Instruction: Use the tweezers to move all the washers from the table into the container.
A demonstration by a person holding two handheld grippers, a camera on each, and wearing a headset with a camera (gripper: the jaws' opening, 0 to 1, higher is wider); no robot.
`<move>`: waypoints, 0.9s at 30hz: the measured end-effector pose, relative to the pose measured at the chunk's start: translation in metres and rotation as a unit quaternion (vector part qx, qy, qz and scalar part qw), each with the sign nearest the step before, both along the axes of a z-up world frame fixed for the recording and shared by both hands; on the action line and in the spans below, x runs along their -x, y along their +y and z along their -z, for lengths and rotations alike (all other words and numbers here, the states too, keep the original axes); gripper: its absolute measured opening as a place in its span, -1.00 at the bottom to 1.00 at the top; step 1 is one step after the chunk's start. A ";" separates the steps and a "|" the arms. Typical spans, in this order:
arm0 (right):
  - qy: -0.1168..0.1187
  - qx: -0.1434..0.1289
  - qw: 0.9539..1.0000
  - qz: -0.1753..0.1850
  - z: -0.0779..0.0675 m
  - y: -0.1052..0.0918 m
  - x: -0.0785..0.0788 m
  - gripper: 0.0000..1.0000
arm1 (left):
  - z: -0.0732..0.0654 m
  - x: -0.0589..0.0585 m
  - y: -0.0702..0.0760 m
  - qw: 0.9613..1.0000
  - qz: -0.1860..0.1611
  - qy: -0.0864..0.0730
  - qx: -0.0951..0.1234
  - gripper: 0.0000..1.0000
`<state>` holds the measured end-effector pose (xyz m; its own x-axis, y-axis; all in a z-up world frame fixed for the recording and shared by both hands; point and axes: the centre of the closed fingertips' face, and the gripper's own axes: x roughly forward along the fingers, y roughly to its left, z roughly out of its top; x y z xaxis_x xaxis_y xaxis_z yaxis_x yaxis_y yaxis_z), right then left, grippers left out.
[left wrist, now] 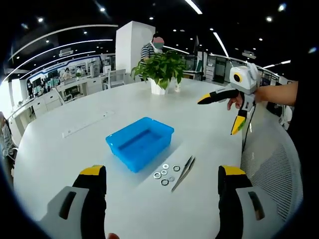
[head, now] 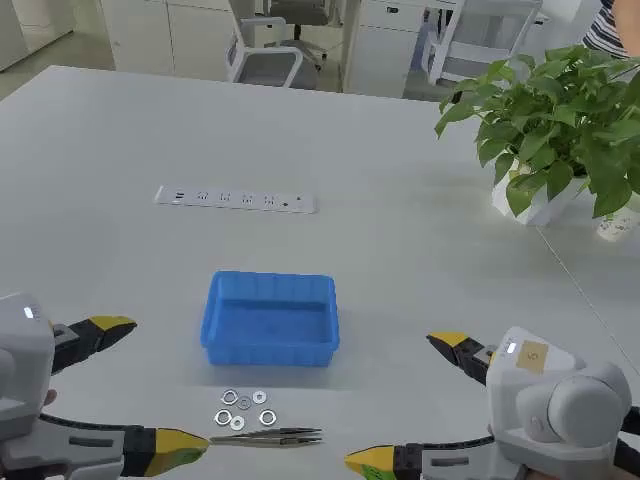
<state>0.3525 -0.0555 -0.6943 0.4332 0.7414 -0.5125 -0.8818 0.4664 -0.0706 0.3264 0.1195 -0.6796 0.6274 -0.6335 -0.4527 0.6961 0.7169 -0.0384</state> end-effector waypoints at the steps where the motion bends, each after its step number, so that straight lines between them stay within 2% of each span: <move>1: -0.001 -0.001 1.000 0.000 0.000 0.000 0.000 0.96 | 0.000 0.000 0.000 1.000 0.000 -0.001 0.002 0.98; 7: -0.003 -0.003 1.000 -0.002 -0.001 0.002 -0.002 0.95 | -0.002 -0.001 -0.002 1.000 -0.001 -0.005 0.010 0.98; 13: -0.001 -0.002 1.000 -0.005 0.000 0.002 -0.002 0.95 | 0.002 0.000 -0.001 1.000 -0.002 -0.001 0.006 0.98; 27: -0.002 -0.002 1.000 -0.008 -0.002 0.002 -0.005 0.94 | -0.001 -0.002 -0.001 1.000 -0.003 -0.004 0.005 0.98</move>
<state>0.3571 -0.0533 -0.6928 0.4240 0.7498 -0.5079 -0.8886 0.4529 -0.0731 0.3284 0.1189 -0.6787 0.6343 -0.6345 -0.4418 0.6929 0.7200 -0.0393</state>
